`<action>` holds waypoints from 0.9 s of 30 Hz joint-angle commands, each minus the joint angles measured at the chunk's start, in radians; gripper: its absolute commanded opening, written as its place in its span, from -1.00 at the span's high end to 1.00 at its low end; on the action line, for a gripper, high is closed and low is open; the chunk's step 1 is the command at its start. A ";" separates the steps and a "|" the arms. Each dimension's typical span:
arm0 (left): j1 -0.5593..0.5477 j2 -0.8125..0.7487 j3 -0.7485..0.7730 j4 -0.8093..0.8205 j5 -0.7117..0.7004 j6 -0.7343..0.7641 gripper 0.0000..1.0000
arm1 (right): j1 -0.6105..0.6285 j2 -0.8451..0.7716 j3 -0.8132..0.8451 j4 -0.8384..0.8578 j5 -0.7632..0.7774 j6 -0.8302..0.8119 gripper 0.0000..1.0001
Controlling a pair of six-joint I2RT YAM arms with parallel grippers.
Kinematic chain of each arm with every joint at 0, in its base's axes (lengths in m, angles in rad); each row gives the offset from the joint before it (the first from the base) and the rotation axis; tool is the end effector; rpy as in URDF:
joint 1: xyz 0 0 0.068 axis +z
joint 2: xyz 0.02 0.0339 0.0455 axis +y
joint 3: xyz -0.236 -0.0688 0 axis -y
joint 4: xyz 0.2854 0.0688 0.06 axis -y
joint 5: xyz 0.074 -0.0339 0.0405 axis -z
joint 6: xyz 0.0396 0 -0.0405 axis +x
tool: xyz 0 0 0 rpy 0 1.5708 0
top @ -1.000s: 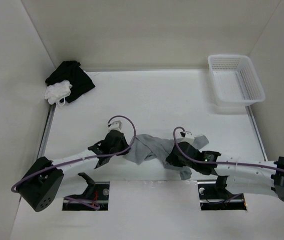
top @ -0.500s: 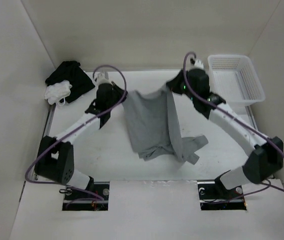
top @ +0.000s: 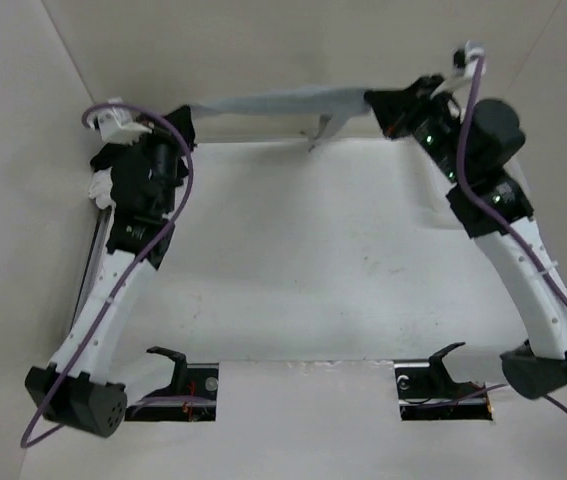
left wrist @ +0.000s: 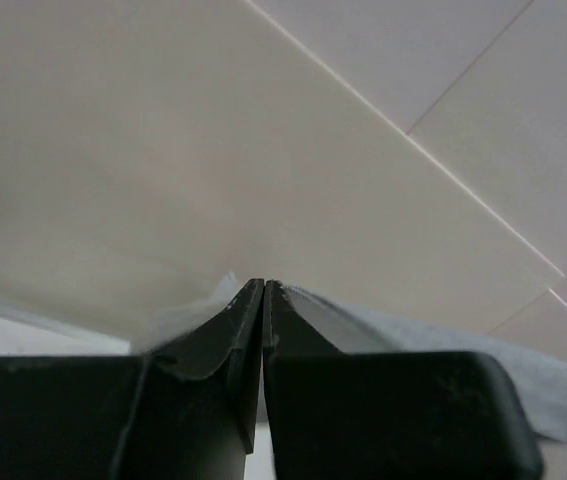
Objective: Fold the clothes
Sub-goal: Flatten the tank top out
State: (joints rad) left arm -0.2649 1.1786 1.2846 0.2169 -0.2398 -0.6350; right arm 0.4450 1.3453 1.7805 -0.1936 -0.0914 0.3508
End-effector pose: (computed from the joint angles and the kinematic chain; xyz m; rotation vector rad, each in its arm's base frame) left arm 0.3054 -0.0731 0.4571 -0.4408 1.2042 -0.6269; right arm 0.2790 0.1371 0.5454 -0.1439 1.3597 0.7326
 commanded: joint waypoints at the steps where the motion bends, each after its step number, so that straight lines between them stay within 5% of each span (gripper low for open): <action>1: -0.062 -0.160 -0.382 0.055 -0.162 0.017 0.94 | 0.046 -0.116 -0.477 0.155 -0.074 0.063 0.83; 5: -0.185 -0.379 -0.765 0.035 -0.309 0.006 0.94 | 0.102 -0.179 -0.929 0.352 -0.090 0.221 0.81; 8: -0.243 -0.505 -0.928 -0.063 -0.364 -0.011 0.92 | 0.117 -0.164 -1.074 0.402 -0.079 0.284 0.83; 11: -0.317 -0.628 -1.044 -0.249 -0.391 -0.075 0.76 | 0.139 -0.161 -1.254 0.421 -0.045 0.362 0.84; 12: -0.351 -0.678 -1.071 -0.334 -0.392 -0.124 0.56 | 0.145 -0.167 -1.280 0.418 -0.039 0.375 0.84; 13: -0.368 -0.710 -1.081 -0.362 -0.385 -0.170 0.43 | 0.152 -0.182 -1.320 0.419 -0.022 0.390 0.80; 15: -0.411 -0.747 -1.046 -0.421 -0.417 -0.218 0.27 | 0.172 -0.251 -1.415 0.407 0.040 0.430 0.39; 16: -0.418 -0.734 -1.016 -0.439 -0.441 -0.218 0.25 | 0.174 -0.299 -1.450 0.387 0.059 0.451 0.12; 19: -0.408 -0.629 -0.954 -0.484 -0.454 -0.206 0.23 | 0.175 -0.407 -1.480 0.326 0.085 0.490 -0.05; 27: -0.294 -0.262 -0.886 -0.493 -0.362 -0.218 0.16 | 0.271 -0.635 -1.474 0.105 0.320 0.534 -0.02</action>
State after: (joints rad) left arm -0.6102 0.8169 0.3607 -0.2573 -0.6479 -0.8341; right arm 0.6800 0.7429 0.2920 0.0055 0.0803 0.8547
